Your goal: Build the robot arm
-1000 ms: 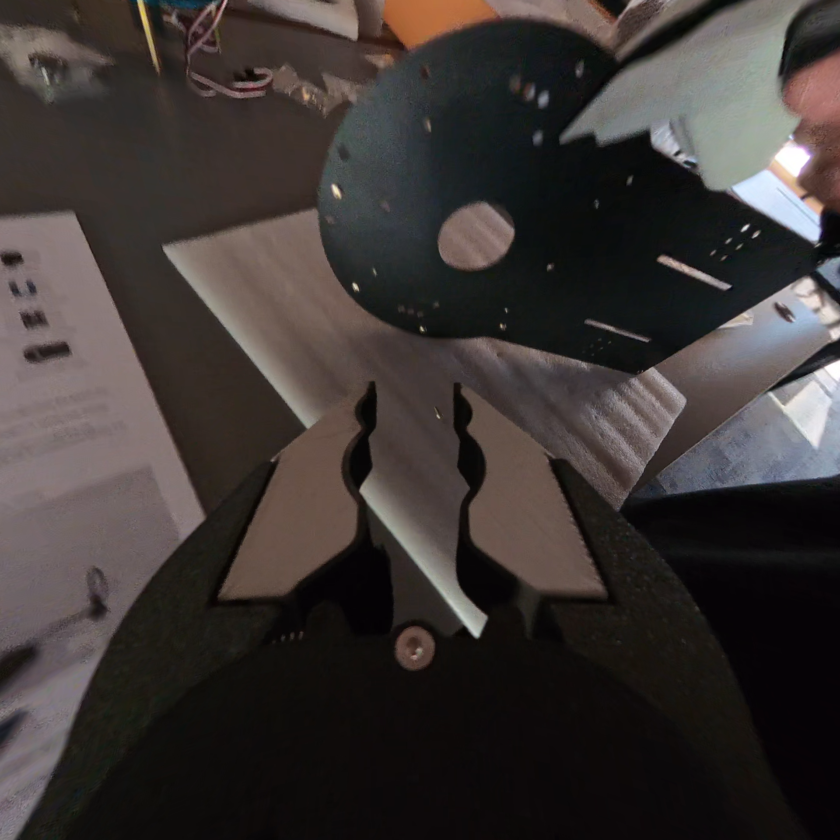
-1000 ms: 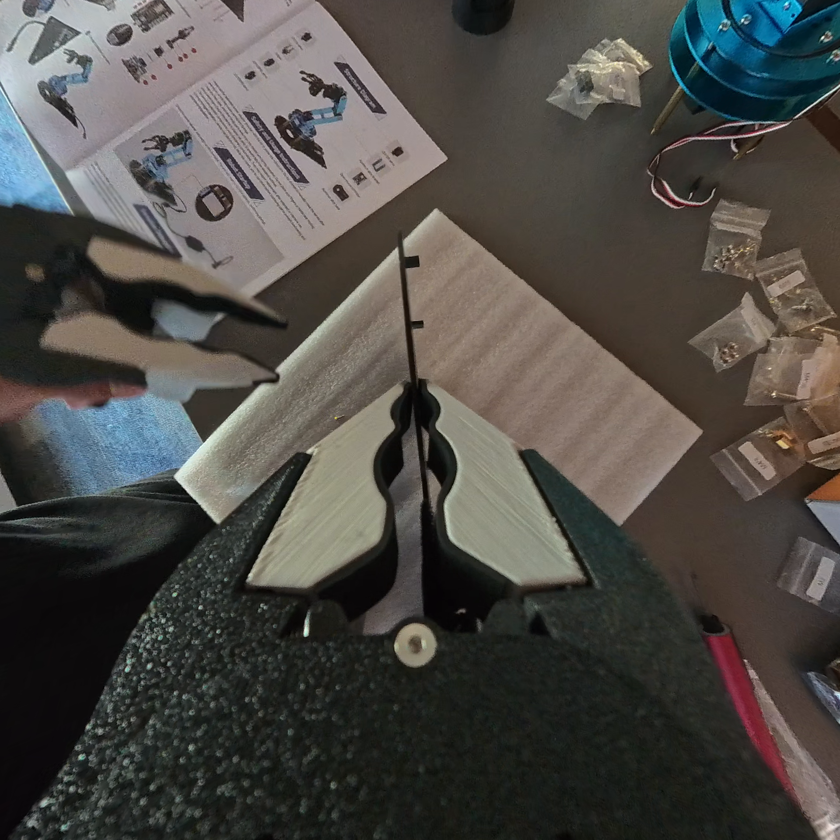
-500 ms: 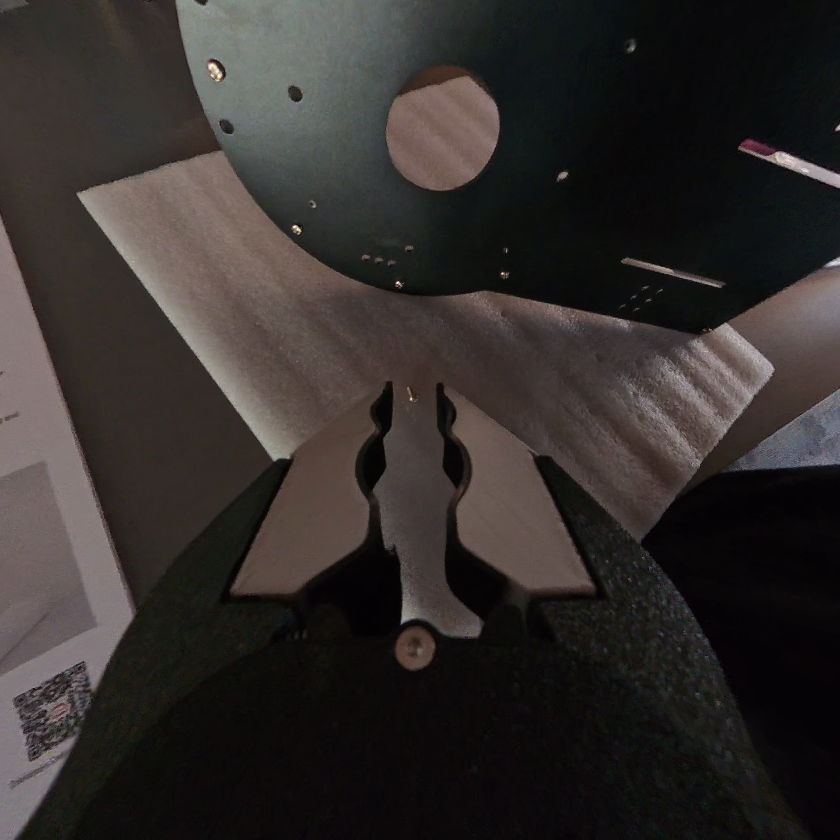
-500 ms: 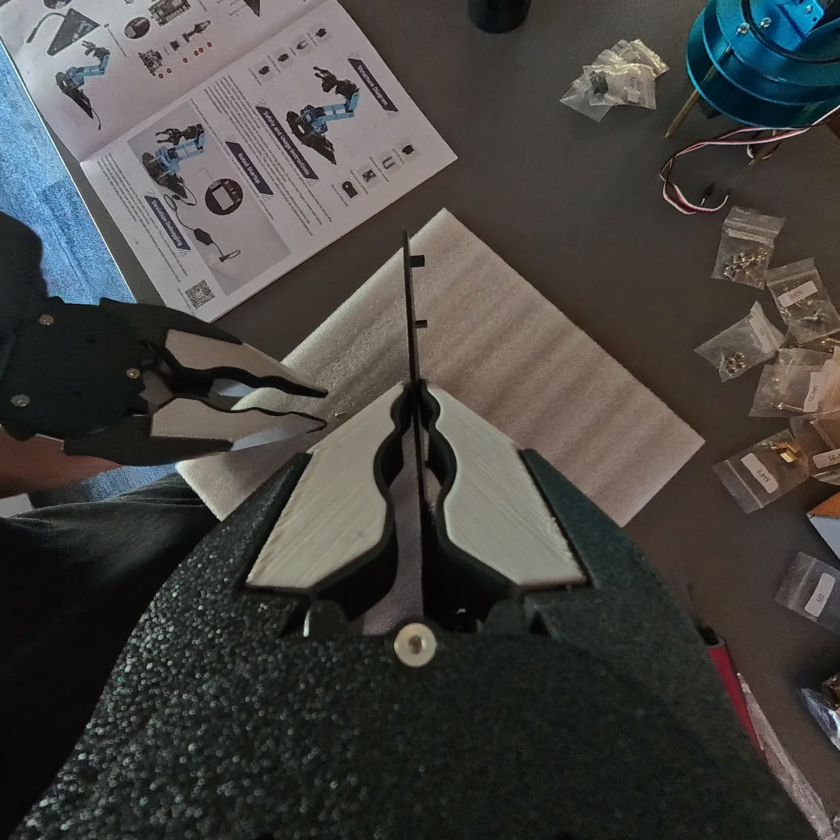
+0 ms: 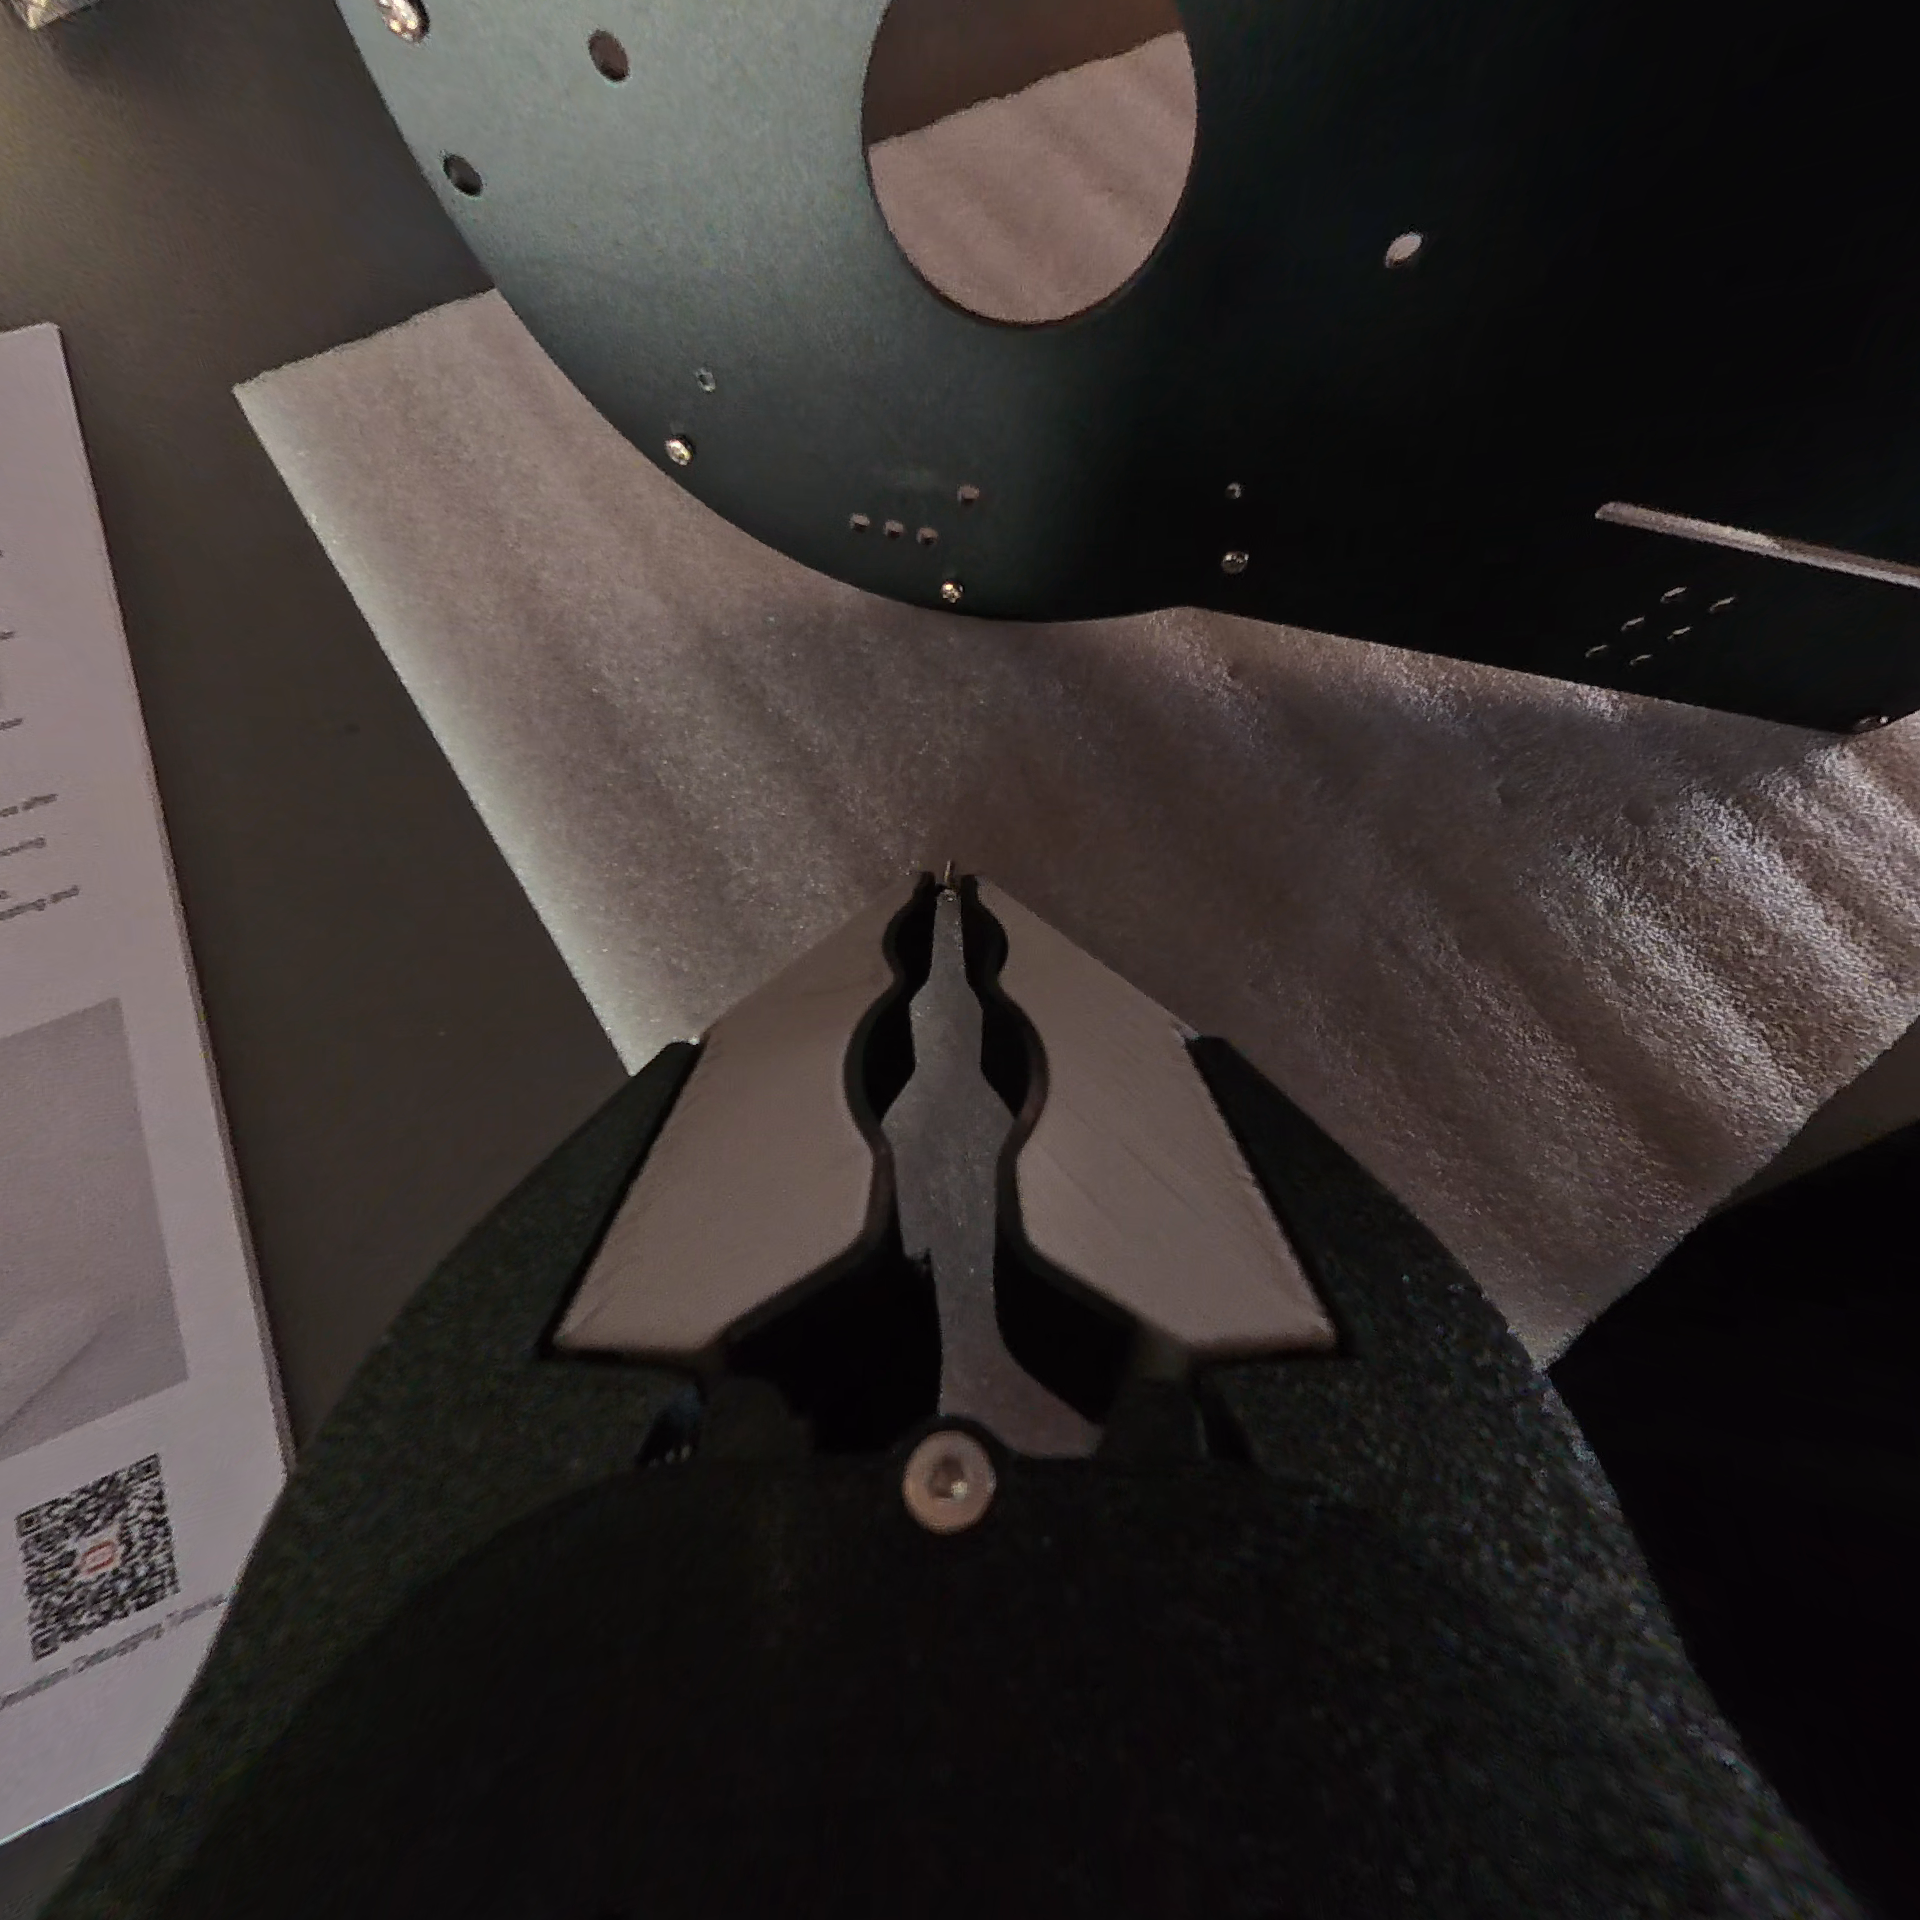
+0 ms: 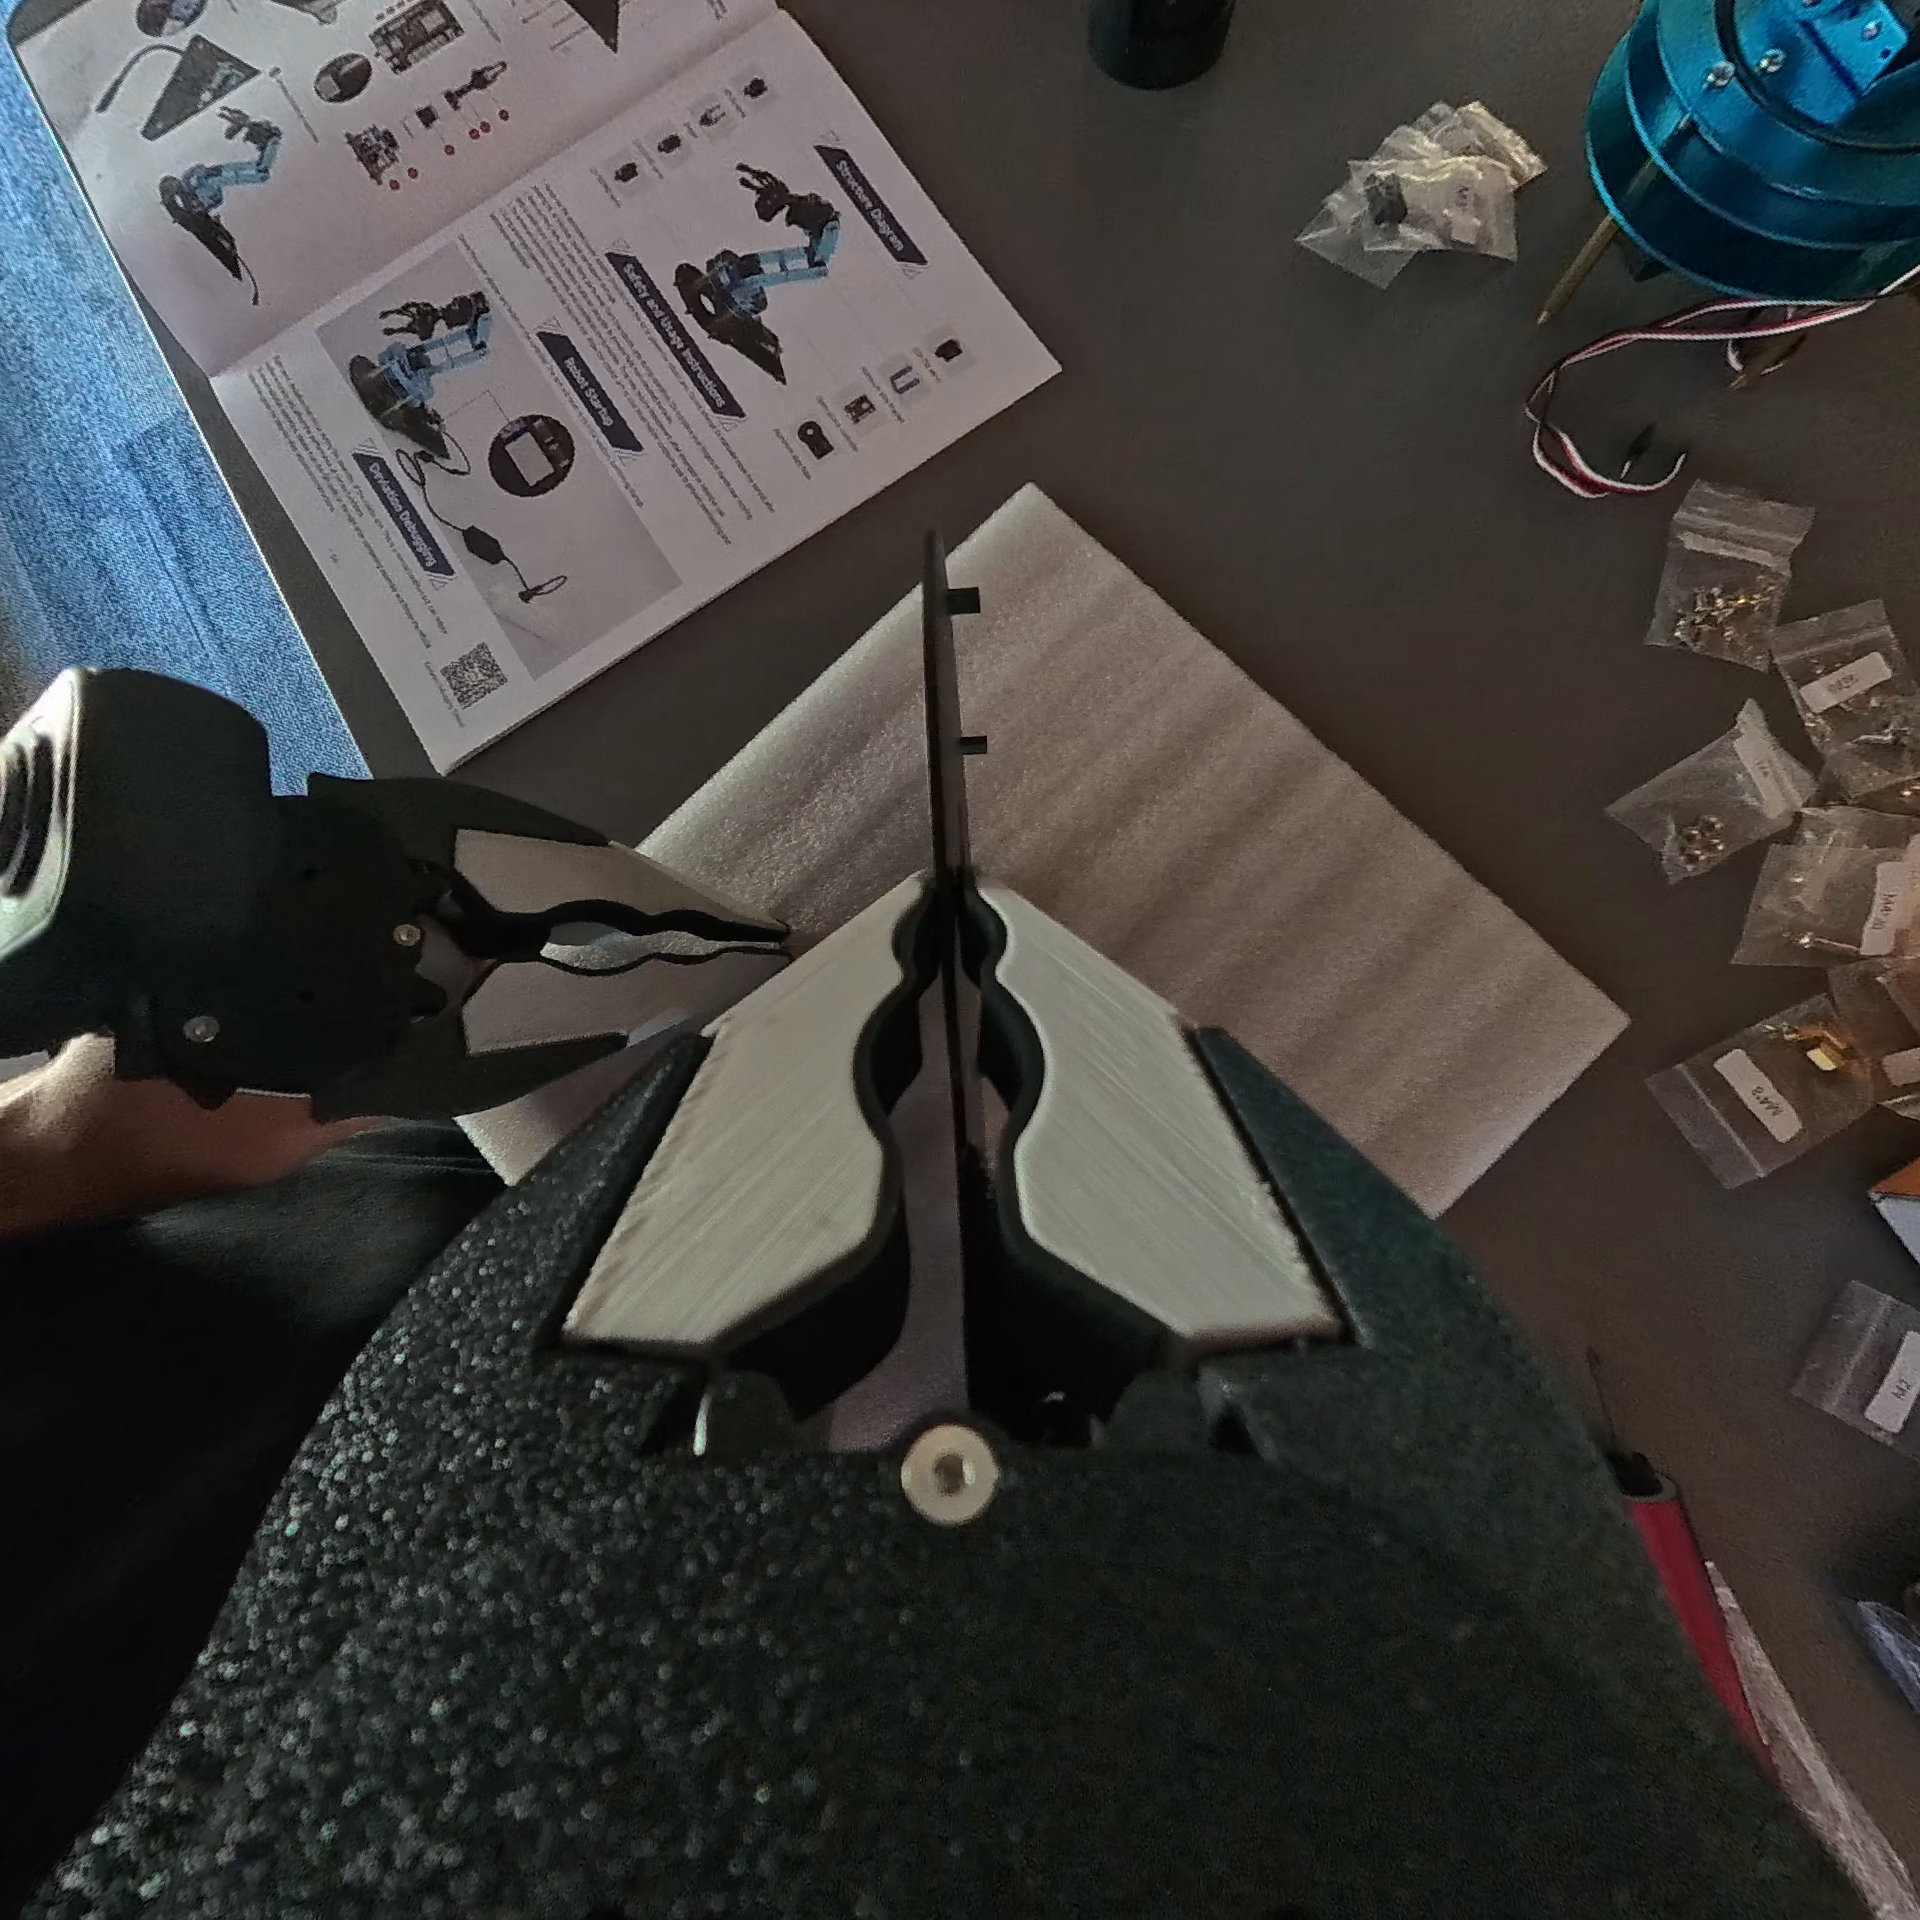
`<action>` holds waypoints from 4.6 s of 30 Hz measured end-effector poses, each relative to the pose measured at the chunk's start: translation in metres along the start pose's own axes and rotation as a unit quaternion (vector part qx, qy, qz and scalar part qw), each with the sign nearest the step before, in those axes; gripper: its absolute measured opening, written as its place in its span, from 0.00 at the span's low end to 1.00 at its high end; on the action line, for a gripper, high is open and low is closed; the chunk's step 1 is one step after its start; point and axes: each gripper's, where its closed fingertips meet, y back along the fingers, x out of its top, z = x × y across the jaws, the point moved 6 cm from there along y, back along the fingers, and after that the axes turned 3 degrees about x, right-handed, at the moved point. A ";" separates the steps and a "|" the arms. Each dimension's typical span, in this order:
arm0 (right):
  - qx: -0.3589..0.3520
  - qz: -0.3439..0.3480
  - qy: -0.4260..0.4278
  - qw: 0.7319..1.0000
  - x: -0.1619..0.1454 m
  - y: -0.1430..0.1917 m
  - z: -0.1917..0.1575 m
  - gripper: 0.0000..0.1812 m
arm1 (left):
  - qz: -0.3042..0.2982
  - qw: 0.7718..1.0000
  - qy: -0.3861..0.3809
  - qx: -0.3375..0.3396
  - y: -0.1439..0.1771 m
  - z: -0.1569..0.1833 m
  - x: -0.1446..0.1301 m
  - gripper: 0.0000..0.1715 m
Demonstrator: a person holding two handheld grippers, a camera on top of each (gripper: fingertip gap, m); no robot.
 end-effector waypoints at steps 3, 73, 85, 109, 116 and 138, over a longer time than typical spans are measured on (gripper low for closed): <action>0.003 0.003 -0.003 1.000 0.000 0.000 0.001 0.01 | -0.002 1.000 -0.011 0.000 0.001 0.000 0.001 0.02; 0.004 -0.015 -0.002 1.000 0.002 -0.003 0.008 0.01 | 0.022 0.998 -0.004 -0.062 0.009 -0.036 0.020 0.02; 0.001 -0.018 0.002 1.000 0.002 -0.003 0.009 0.01 | -0.019 0.992 -0.066 -0.104 0.015 -0.019 -0.008 0.03; 0.007 -0.015 0.001 1.000 0.001 -0.004 0.005 0.01 | -0.028 0.969 -0.161 -0.183 0.010 -0.025 -0.005 0.03; 0.005 -0.015 0.001 1.000 0.001 -0.004 0.005 0.01 | 0.002 0.972 -0.160 -0.172 0.017 -0.024 0.002 0.02; 0.002 -0.020 0.003 1.000 0.001 -0.005 0.007 0.01 | 0.238 0.970 0.004 -0.056 0.024 -0.040 0.123 0.00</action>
